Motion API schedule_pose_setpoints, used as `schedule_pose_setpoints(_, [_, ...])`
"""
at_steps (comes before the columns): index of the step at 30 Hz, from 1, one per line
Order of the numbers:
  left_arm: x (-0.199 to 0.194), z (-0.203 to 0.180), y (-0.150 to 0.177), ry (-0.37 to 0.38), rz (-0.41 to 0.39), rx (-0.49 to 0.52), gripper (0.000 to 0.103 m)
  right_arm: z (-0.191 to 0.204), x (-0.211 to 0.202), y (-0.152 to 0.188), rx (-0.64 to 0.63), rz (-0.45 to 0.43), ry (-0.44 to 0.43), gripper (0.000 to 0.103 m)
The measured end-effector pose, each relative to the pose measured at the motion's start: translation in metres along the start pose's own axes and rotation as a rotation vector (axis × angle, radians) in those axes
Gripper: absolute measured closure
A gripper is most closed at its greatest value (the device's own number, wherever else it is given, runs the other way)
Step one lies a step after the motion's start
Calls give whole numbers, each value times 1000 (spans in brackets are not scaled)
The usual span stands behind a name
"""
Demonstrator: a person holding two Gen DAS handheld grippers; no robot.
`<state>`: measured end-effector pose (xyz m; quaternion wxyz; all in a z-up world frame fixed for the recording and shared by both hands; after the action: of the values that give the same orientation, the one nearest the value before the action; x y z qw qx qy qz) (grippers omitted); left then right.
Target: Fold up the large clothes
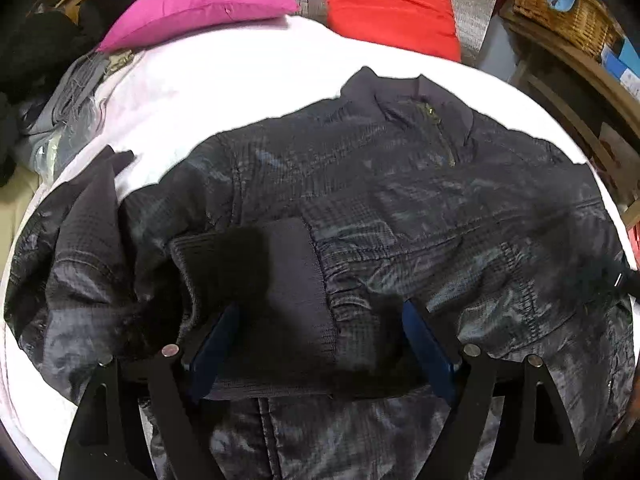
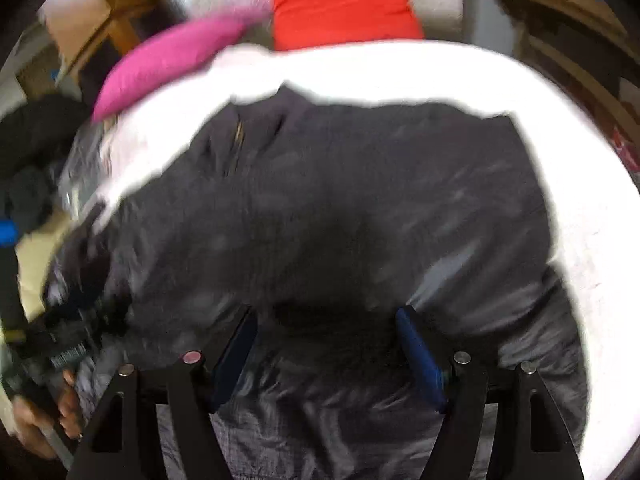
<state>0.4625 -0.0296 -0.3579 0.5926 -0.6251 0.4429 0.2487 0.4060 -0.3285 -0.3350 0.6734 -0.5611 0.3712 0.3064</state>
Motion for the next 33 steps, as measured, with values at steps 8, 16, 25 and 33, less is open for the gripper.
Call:
schedule_pose_setpoints(8, [-15,7,-16,-8,-76,-45,19,-133,3,-50,340,-92,110,25])
schedule_pose_setpoints(16, [8,-9,-6,-198,-8,137,19,-128,46,-66,247,-73,257,49])
schedule_pose_setpoints(25, [-9,4,-18,-203,-66,66,19,-99,44,-63,65,-112,438,66])
schedule_pose_setpoints(33, [-19,-6,-14,-141,-68,63,19,-79,19,-57,-11,-110,461,46])
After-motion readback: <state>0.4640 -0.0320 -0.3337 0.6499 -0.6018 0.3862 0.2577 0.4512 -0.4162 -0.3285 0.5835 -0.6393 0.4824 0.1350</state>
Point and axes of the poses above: each gripper's, at about its wrist camera, not at the fingertips, and x roughly the way its jaws point, z to its left, y to its underside, the point moved 7 cm from there along x, roughly the way its jaws point, and after that the axes turned 9 degrees about y, right-handed, at the moved point
